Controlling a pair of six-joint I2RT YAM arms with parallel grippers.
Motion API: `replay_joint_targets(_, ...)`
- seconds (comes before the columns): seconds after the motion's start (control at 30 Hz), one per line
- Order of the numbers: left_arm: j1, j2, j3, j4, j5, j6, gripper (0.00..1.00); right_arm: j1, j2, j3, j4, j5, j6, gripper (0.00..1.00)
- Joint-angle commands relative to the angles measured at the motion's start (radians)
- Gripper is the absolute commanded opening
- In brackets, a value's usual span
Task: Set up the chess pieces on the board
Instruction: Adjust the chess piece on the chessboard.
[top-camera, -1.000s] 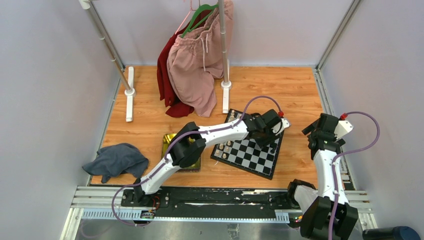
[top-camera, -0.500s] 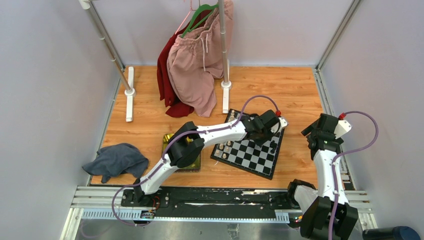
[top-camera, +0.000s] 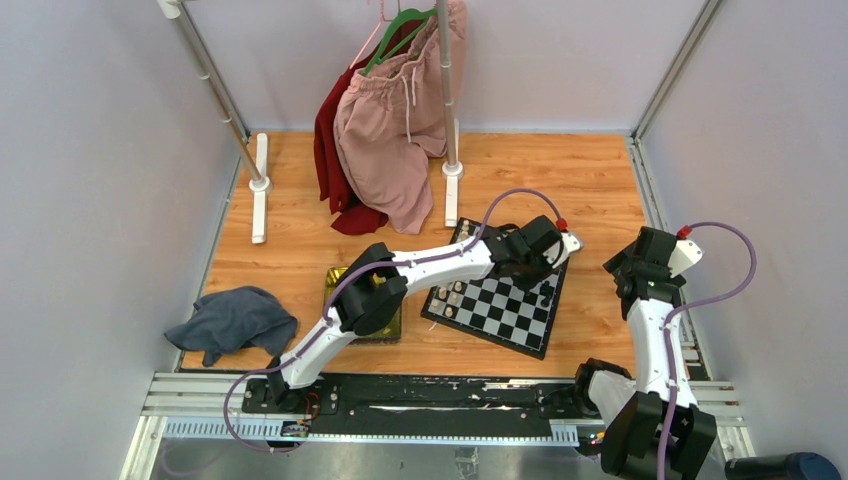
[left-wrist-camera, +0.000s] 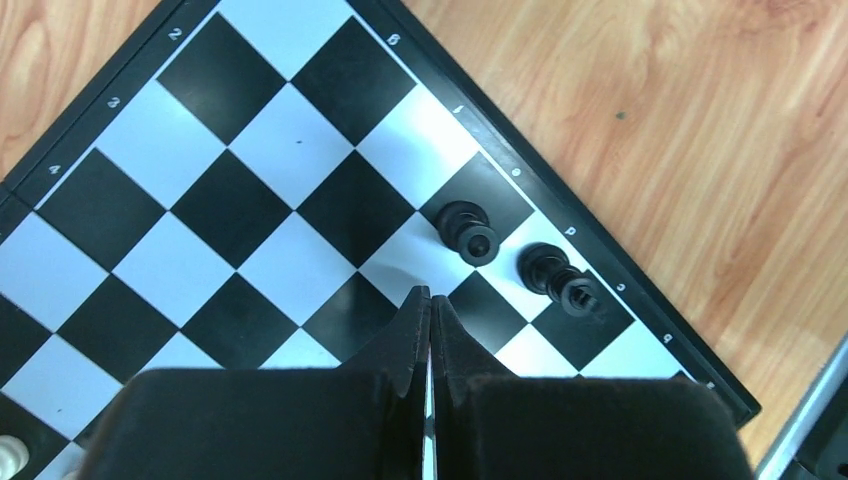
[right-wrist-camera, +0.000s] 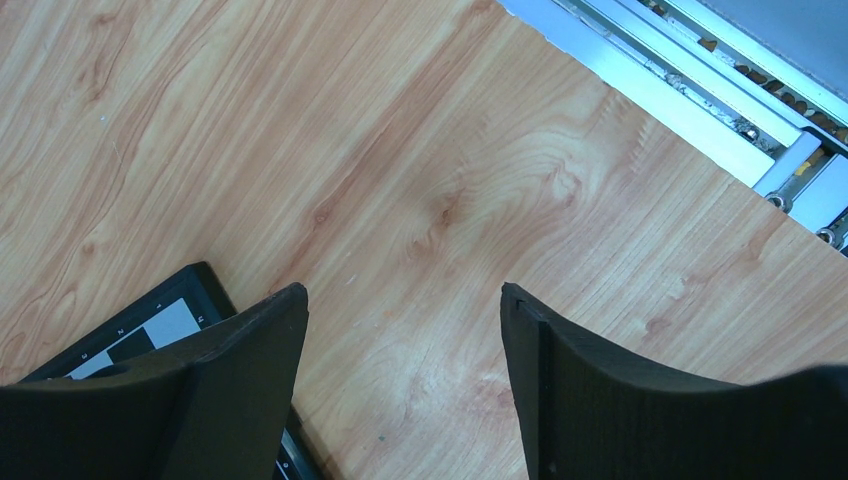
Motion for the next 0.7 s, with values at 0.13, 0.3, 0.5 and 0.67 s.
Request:
replay_joint_targets(0.13, 0.003, 0.026, 0.043, 0.006, 0.096, -0.002, 0.0, -0.001, 0.006, 0.008, 0.011, 0.005, -0.007, 0.74)
replay_joint_targets(0.3, 0.002, 0.034, 0.048, 0.021, 0.097, -0.008, 0.0, -0.001, 0.007, 0.005, 0.011, 0.004, -0.007, 0.74)
replay_joint_targets(0.5, 0.003, 0.057, 0.069, 0.028, 0.089, -0.009, 0.0, 0.0, 0.005, 0.007, 0.011, 0.007, -0.011, 0.74)
replay_joint_targets(0.67, 0.003, 0.069, 0.075, 0.049, 0.082, -0.011, 0.0, -0.001, 0.006, 0.01, 0.008, 0.01, -0.014, 0.74)
